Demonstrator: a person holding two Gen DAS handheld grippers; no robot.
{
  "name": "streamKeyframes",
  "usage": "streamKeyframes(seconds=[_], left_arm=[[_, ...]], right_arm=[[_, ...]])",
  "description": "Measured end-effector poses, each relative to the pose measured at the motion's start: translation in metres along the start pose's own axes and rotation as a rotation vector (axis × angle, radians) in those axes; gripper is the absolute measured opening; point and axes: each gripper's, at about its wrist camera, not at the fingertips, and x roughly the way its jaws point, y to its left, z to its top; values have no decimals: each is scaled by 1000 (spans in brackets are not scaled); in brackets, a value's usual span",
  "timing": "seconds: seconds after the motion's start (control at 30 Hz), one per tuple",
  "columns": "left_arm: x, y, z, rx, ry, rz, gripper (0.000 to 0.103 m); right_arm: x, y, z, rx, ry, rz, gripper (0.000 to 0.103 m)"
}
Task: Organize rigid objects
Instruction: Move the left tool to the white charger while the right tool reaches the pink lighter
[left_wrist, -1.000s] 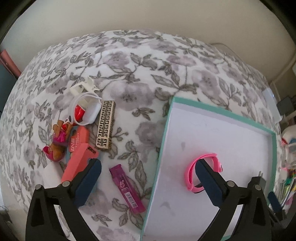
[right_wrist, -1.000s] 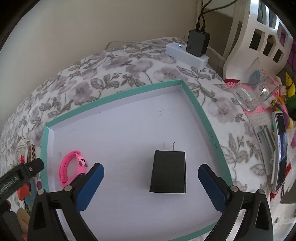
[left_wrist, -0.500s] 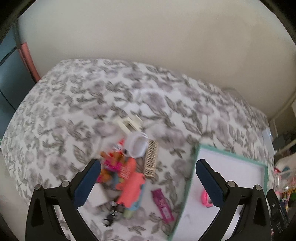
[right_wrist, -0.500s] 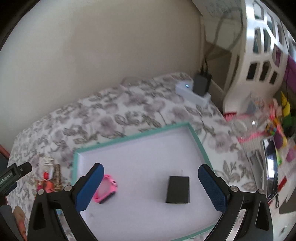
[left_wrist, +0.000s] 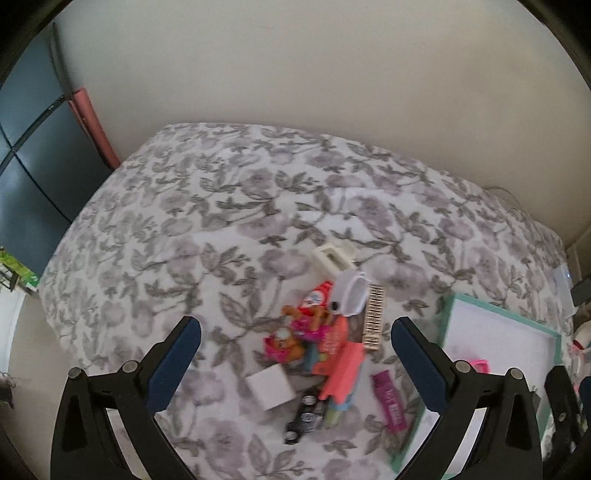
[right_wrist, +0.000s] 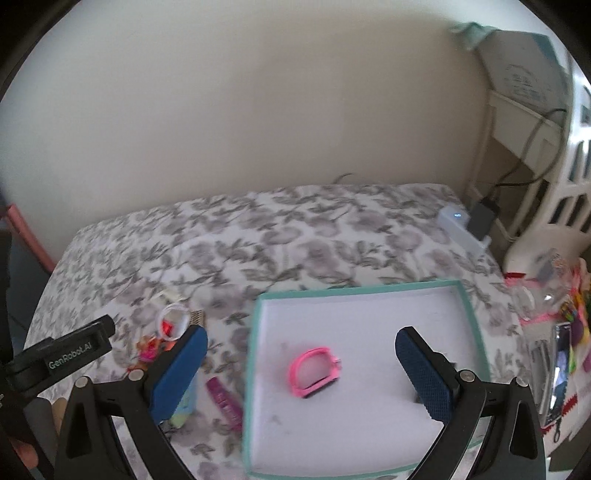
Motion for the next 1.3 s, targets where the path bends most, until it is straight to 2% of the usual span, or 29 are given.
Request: streamKeyframes(seconds=[0.27, 0.5, 0.77, 0.9, 1.03, 1.13, 1.3], left_arm=[[8, 46, -7, -91, 26, 61, 103], [25, 71, -16, -134, 76, 57, 103], [46, 90, -25, -159, 133, 48, 103], [67, 92, -33, -166, 200, 38, 103], [89, 89, -40, -170, 269, 4, 103], [100, 85, -45, -173, 312, -26, 102], [109, 73, -47, -149, 329, -50, 102]], right_arm=[[20, 40, -16, -56, 72, 56, 103], [33, 71, -28, -114, 112, 106, 103], [57, 97, -51, -176, 188, 118, 103], [69, 107, -60, -210, 222, 125, 102], [80, 107, -66, -217, 259, 131, 94], [87, 100, -66, -210, 274, 119, 84], [96, 89, -66, -188, 301, 122, 69]])
